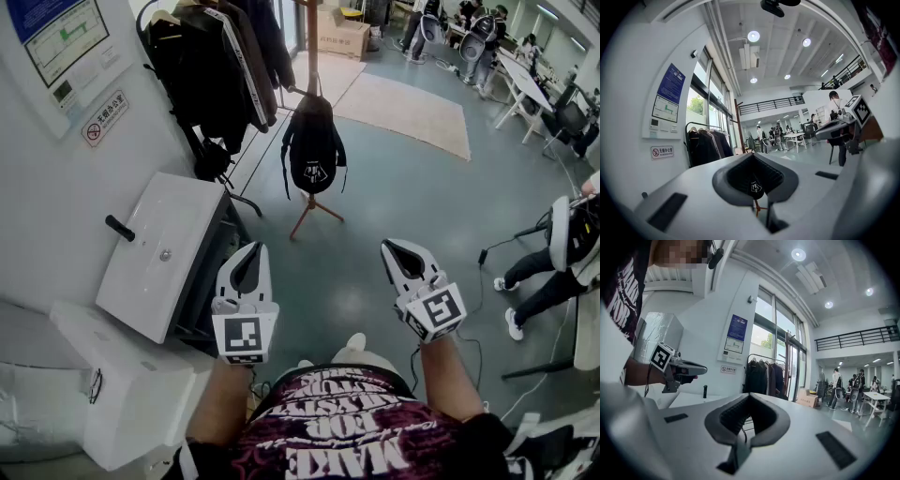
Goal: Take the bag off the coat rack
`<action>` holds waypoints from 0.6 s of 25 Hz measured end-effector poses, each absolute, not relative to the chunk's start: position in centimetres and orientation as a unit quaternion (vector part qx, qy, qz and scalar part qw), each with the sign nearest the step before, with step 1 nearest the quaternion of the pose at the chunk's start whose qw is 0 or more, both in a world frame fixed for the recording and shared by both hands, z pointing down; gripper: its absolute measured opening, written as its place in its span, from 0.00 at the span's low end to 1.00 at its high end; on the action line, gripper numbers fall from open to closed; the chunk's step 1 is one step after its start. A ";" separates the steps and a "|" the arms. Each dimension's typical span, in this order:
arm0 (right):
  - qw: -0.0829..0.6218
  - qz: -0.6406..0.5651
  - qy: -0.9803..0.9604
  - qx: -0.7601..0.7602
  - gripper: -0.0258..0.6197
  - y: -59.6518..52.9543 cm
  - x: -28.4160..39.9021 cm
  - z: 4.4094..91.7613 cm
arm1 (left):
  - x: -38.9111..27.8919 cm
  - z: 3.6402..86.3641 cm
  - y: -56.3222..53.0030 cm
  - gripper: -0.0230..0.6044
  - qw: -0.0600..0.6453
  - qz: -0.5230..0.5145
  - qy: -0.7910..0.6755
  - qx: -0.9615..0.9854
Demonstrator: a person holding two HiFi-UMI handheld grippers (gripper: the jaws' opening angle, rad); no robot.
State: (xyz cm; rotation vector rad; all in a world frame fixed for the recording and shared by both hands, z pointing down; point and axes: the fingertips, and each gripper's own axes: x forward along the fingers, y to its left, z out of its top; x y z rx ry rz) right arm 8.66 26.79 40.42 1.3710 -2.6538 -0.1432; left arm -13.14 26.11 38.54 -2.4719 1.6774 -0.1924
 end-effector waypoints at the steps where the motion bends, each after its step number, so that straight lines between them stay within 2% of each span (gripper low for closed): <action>1: 0.076 -0.047 -0.885 0.456 0.04 27.3 8.4 40.3 | -13.3 38.6 26.5 0.05 0.072 -0.065 0.557 -0.824; 5: 0.086 -0.035 -0.891 0.444 0.05 29.2 7.4 40.5 | -14.1 38.5 27.9 0.05 0.068 -0.061 0.559 -0.824; 9: 0.098 -0.030 -0.888 0.448 0.05 30.5 7.2 41.1 | -14.8 36.5 28.9 0.05 0.080 -0.009 0.572 -0.817; 12: 0.101 -0.020 -0.884 0.457 0.05 31.4 7.8 41.9 | -14.1 38.7 28.7 0.05 0.062 -0.027 0.564 -0.823; 15: 0.101 -0.018 -0.887 0.451 0.11 31.2 8.3 42.1 | -13.4 39.4 28.1 0.05 0.048 -0.019 0.564 -0.824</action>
